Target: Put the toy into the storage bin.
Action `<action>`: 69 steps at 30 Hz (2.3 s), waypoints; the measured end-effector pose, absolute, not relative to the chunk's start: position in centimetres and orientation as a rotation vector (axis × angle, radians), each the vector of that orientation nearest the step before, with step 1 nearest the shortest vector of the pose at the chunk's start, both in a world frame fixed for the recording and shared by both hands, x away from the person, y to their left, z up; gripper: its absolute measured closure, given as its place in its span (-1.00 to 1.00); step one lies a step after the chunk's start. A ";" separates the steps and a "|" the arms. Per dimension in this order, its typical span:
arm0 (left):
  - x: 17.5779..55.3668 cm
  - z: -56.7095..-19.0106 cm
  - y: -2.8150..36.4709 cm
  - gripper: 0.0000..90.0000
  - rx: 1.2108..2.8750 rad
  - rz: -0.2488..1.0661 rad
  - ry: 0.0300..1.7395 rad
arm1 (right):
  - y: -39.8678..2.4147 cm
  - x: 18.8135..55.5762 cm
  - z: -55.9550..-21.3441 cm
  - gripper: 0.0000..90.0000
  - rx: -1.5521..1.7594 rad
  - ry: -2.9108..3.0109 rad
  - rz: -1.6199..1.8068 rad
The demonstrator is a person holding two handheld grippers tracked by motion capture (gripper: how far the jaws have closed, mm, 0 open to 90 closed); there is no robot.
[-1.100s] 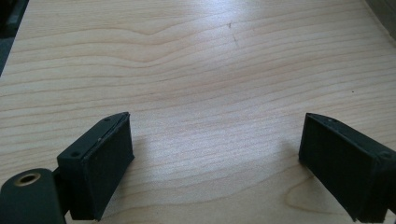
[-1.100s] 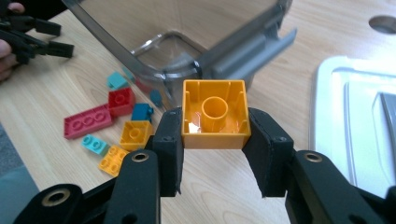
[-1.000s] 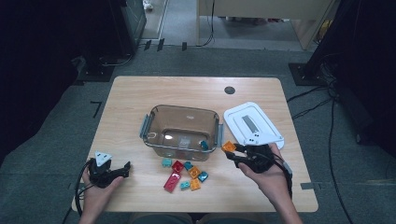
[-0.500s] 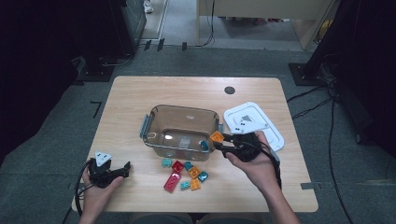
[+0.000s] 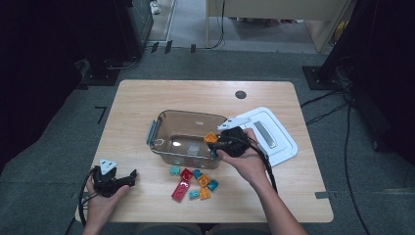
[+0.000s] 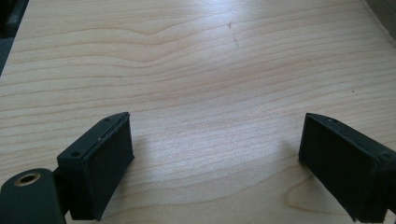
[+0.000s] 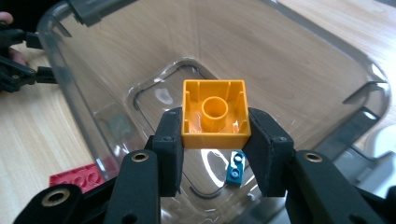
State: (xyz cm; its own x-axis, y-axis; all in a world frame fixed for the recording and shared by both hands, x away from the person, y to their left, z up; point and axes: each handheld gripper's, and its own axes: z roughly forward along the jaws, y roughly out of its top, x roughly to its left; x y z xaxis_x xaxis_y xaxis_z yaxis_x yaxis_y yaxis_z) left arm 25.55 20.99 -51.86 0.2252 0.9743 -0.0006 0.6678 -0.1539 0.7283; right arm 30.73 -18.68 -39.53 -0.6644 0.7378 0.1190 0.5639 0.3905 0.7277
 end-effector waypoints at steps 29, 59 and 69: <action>25.6 -51.9 21.0 -0.78 1.897 0.651 1.510 | -21.0 27.2 -38.4 -0.61 1.176 2.357 1.177; 25.5 -51.9 21.0 -0.78 1.899 0.650 1.509 | -22.9 21.3 -47.3 -0.24 1.303 2.317 1.198; 25.5 -51.9 21.0 -0.78 1.900 0.649 1.507 | -21.4 21.3 -49.0 -0.21 1.280 2.367 1.180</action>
